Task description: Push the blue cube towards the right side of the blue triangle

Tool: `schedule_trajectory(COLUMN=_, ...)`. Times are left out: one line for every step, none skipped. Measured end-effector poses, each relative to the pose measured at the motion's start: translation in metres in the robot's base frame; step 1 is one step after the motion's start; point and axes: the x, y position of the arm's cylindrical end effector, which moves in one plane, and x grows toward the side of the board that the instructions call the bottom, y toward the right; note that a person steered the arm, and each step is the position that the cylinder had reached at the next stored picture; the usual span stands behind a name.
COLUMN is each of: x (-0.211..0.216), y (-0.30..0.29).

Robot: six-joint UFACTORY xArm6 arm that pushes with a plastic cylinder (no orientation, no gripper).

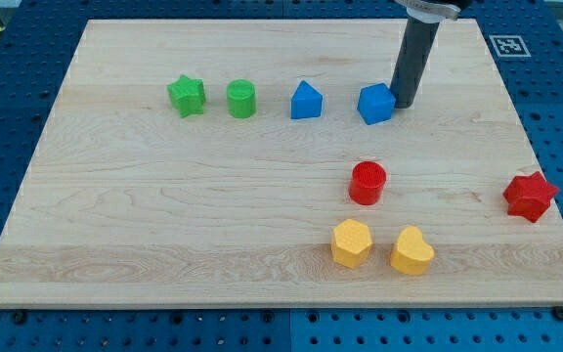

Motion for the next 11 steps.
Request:
schedule_trajectory(x=-0.002, y=0.000)
schedule_trajectory(x=-0.004, y=0.013)
schedule_trajectory(x=0.001, y=0.038)
schedule_trajectory(x=0.020, y=0.042)
schedule_trajectory(x=0.032, y=0.038)
schedule_trajectory(x=0.032, y=0.026)
schedule_trajectory(x=0.032, y=0.008)
schedule_trajectory(x=0.032, y=0.001)
schedule_trajectory(x=0.032, y=-0.010)
schedule_trajectory(x=0.030, y=-0.021)
schedule_trajectory(x=0.030, y=-0.021)
